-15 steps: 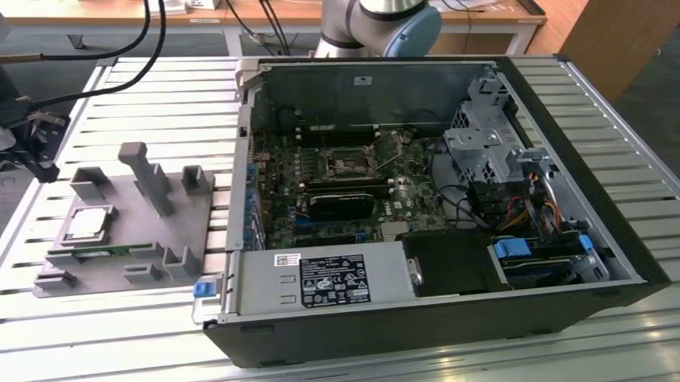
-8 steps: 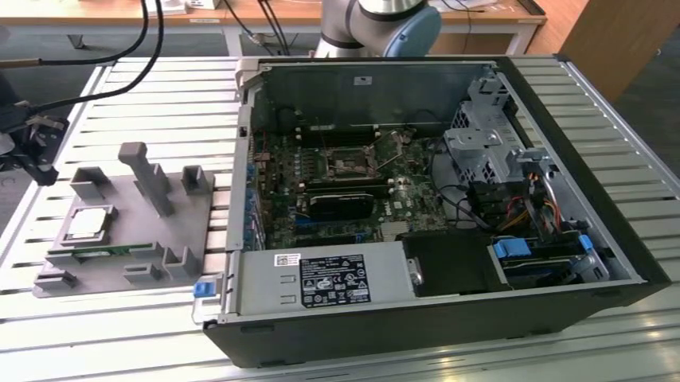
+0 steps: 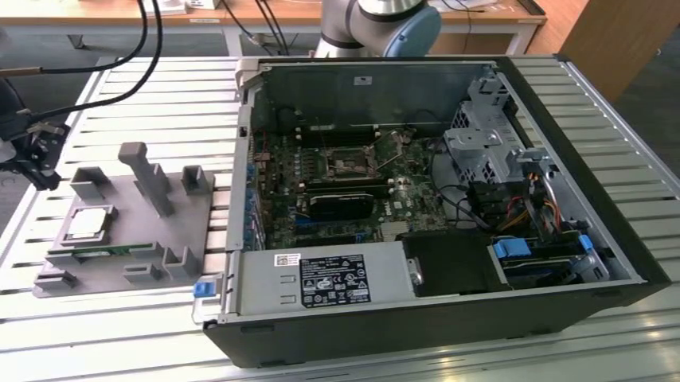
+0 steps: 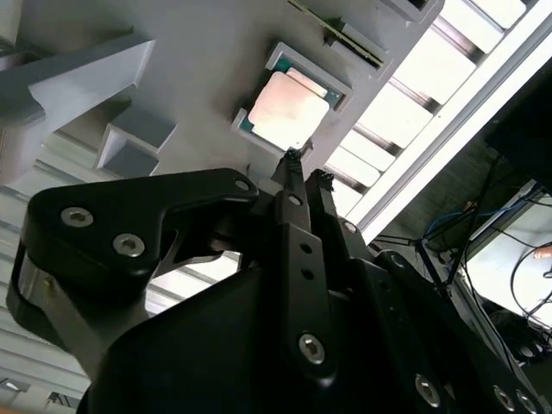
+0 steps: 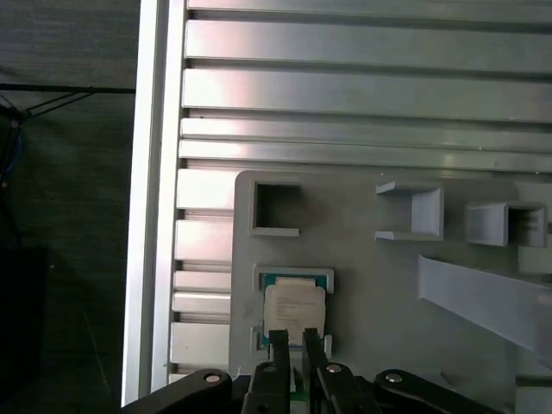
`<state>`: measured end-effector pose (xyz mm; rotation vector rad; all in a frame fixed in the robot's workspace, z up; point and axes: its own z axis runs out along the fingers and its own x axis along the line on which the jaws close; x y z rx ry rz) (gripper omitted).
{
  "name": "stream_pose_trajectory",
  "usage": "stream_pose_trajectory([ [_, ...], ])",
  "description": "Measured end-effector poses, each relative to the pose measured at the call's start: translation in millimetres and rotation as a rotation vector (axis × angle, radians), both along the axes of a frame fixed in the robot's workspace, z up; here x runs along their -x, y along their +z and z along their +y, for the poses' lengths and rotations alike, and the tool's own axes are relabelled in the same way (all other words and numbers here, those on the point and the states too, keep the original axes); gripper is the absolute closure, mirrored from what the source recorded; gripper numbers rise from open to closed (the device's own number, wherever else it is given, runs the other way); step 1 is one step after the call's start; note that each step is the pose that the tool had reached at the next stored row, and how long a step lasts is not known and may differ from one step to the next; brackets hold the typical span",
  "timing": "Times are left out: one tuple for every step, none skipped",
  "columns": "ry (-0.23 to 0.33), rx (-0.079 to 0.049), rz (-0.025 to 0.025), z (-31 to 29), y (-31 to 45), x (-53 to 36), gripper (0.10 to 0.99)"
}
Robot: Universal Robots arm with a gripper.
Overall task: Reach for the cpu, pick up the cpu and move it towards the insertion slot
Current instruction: 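Pick up the cpu and move it towards the insertion slot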
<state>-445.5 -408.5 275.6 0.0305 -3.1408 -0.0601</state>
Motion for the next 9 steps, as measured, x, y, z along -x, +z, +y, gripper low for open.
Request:
stream_pose_trajectory([
  [0.000, 0.000, 0.0001, -0.1, -1.3, 0.2, 0.855],
  [0.000, 0.000, 0.0000, -0.1, -2.6, 0.4, 0.792],
  [0.000, 0.000, 0.0000, -0.3, -3.5, 0.5, 0.792],
  [0.000, 0.000, -0.0006, -0.4, -3.7, 1.1, 0.733],
  [0.000, 0.000, -0.0020, -0.5, -4.1, 1.4, 0.678],
  [0.000, 0.000, -0.0025, -0.5, -4.9, 1.3, 0.678],
  [0.000, 0.000, -0.0024, -0.6, -5.5, 1.5, 0.620],
  [0.000, 0.000, -0.0025, -0.7, -6.4, 1.6, 0.620],
  [0.000, 0.000, -0.0024, -0.7, -7.9, 1.8, 0.561],
])
